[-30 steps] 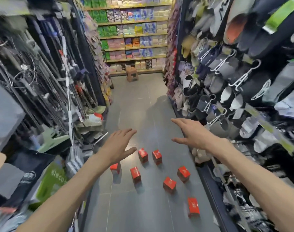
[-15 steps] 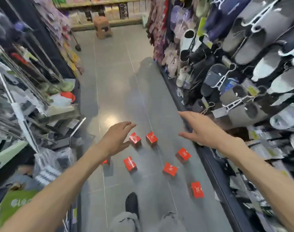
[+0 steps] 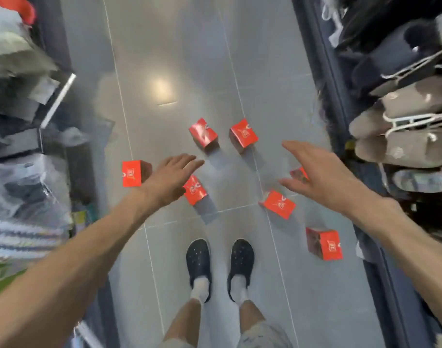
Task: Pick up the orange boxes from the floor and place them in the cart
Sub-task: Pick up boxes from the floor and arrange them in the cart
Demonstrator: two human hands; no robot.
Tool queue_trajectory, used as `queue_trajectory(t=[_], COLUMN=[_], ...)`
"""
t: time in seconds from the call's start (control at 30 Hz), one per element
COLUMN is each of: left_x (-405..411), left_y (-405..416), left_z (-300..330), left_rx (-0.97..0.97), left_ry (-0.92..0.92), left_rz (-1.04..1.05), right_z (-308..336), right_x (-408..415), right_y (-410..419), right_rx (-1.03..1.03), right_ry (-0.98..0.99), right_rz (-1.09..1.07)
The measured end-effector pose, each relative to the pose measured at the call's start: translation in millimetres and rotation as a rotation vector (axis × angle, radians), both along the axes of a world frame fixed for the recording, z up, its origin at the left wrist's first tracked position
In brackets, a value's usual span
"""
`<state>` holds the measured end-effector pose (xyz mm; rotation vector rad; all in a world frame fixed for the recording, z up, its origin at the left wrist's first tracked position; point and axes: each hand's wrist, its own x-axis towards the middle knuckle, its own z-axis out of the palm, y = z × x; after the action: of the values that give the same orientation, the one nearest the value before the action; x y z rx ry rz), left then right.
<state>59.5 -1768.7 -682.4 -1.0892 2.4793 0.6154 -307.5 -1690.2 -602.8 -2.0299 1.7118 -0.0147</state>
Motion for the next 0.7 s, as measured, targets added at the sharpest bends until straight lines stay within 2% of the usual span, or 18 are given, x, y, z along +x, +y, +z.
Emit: queue_trajectory(t=[0.2, 0.33, 0.47, 0.57, 0.7], left_x=[13.7, 21.4, 17.0, 21.0, 16.3], left_y=[20.9, 32.3, 34.2, 28.1, 31.2], left_z=[-171.5, -263.3, -307.4, -327.5, -317.5], left_rx=[-0.019, -0.055, -0.181, -0.257, -0.201], left_ry=[-0.278, -0.323, -0.364, -0.272, -0.172], left_rz=[-0.212, -0.297, -0.448, -0.500, -0.304], right_z=[-174.0, -262.4, -317.5, -334.0, -328.8], right_x=[-0.9, -8.4, -19.0, -19.5, -20.8], right_y=[43.2, 89.0, 129.8, 146.5, 150.3], right_rx=[0.092, 0.164, 0.241, 0.261, 0.288], right_ry=[-0.039, -0.049, -0.024, -0.006, -0.008], right_rz=[-0.063, -0.083, -0.165, -0.204, -0.294])
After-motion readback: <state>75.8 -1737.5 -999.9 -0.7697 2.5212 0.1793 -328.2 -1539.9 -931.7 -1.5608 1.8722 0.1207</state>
